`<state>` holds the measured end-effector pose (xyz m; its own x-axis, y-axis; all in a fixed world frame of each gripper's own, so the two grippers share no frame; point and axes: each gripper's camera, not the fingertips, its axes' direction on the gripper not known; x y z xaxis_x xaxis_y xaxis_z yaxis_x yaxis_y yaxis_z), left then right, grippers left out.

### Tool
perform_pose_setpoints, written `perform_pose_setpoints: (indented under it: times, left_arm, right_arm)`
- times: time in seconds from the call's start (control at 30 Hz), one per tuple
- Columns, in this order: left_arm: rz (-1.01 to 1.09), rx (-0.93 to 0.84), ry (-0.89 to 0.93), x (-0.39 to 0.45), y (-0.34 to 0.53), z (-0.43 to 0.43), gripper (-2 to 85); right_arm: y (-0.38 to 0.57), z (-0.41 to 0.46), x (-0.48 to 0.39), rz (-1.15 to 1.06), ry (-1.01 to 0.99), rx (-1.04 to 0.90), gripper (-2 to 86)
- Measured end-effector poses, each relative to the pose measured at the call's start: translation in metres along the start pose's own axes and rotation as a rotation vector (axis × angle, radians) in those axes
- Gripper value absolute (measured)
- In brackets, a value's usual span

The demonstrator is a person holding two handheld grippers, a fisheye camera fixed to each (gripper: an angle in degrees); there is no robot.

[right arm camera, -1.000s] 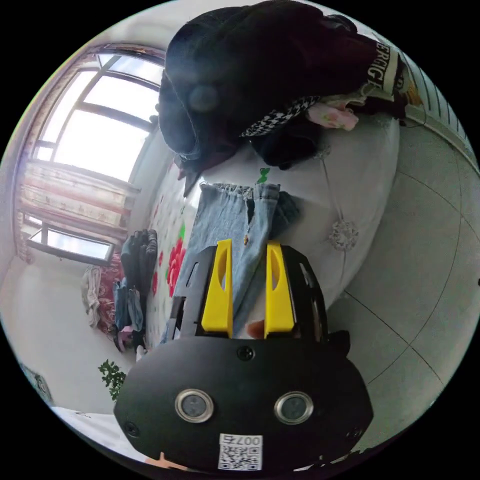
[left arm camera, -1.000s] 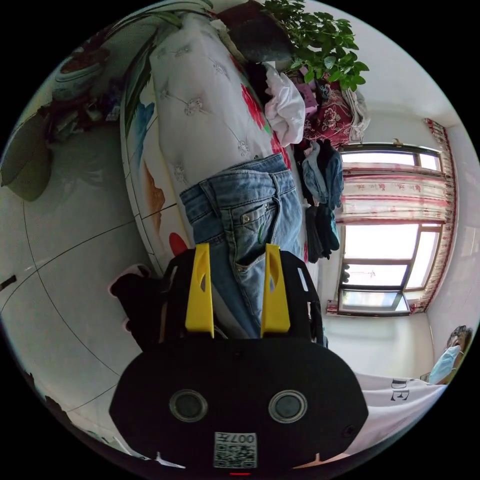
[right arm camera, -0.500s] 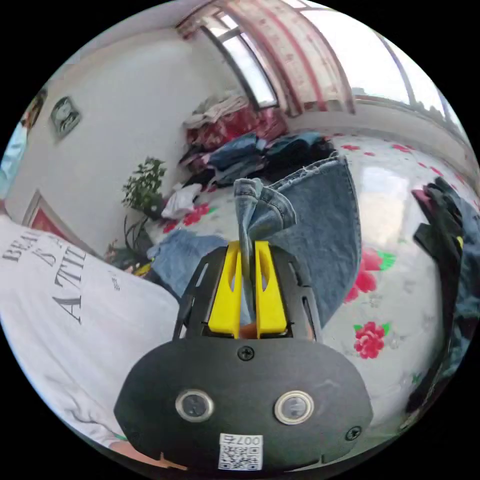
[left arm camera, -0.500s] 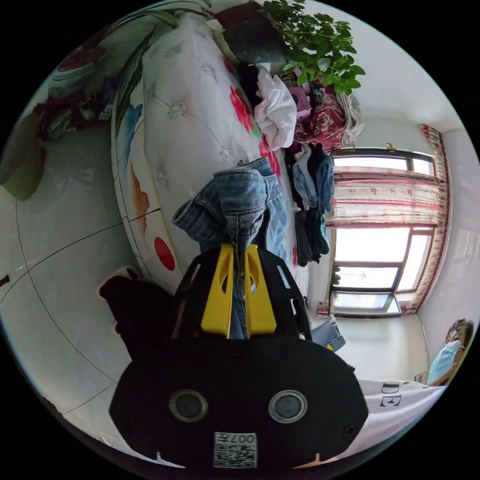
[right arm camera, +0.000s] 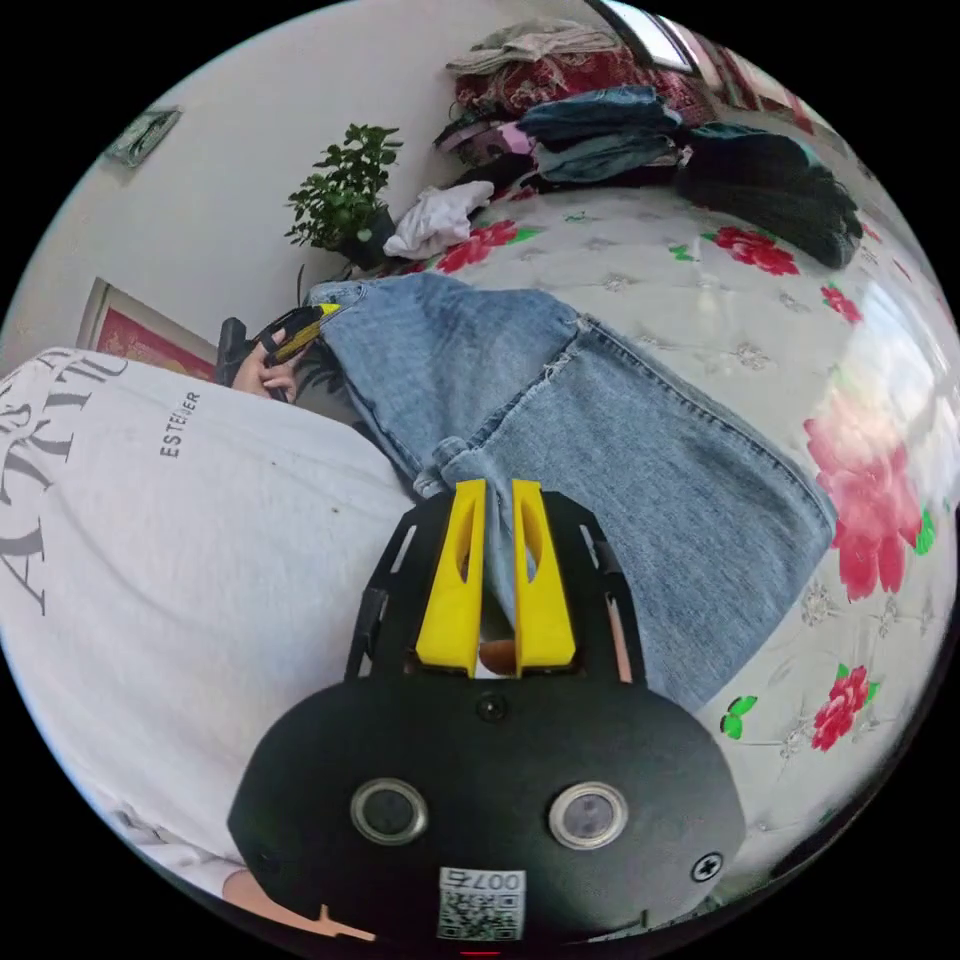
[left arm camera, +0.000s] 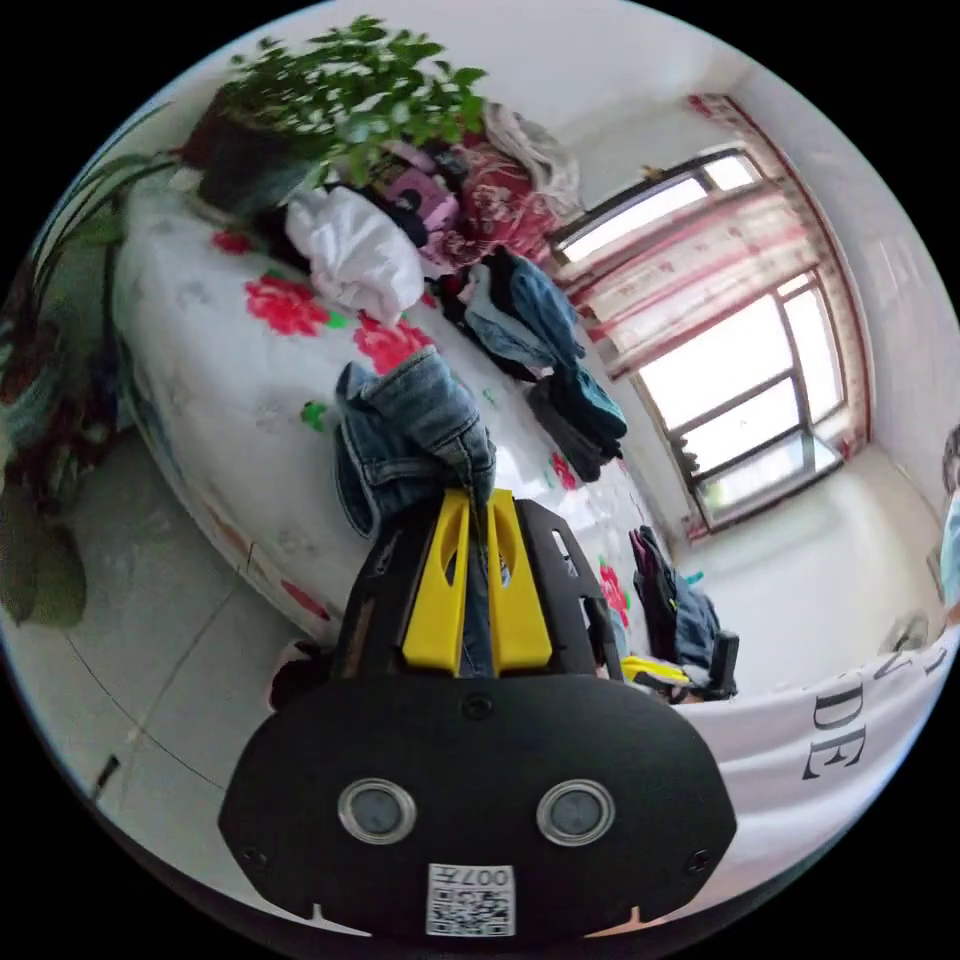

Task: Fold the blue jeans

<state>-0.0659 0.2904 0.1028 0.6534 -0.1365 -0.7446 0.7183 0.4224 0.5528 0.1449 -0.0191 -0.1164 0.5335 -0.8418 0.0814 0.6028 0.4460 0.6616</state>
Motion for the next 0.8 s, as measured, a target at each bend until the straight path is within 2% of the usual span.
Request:
perform_pose_setpoints:
  times: [0.03,0.2,0.3,0.33,0.4,0.5,0.63,0.8]
  left_arm:
    - [0.071,-0.009,0.008,0.02,-0.004,0.007,0.1]
    - [0.739,-0.204,0.193,0.222,0.004,0.103,0.6]
    - [0.994,-0.391,0.377,0.314,0.056,0.178,2.0]
    - [1.017,-0.441,0.413,0.327,0.07,0.196,2.5]
    - [1.061,-0.682,0.535,0.361,0.13,0.269,5.9]
    - [1.053,-0.924,0.561,0.367,0.193,0.334,6.6]
    - [0.949,-0.901,0.466,0.341,0.195,0.358,6.8]
    - [0.549,-0.732,0.205,0.243,0.134,0.383,8.0]
  right_arm:
    - [0.003,-0.007,0.005,0.029,0.004,0.03,6.5]
    - [0.048,-0.056,0.06,0.273,-0.005,0.256,6.7]
    - [0.085,-0.077,0.087,0.405,-0.004,0.379,6.9]
    - [0.093,-0.08,0.091,0.427,-0.001,0.405,6.9]
    - [0.125,-0.088,0.108,0.529,-0.001,0.49,7.1]
    - [0.16,-0.087,0.13,0.643,-0.041,0.544,7.3]
    - [0.182,-0.083,0.146,0.708,-0.048,0.548,7.5]
    - [0.18,-0.068,0.173,0.732,-0.105,0.49,8.1]
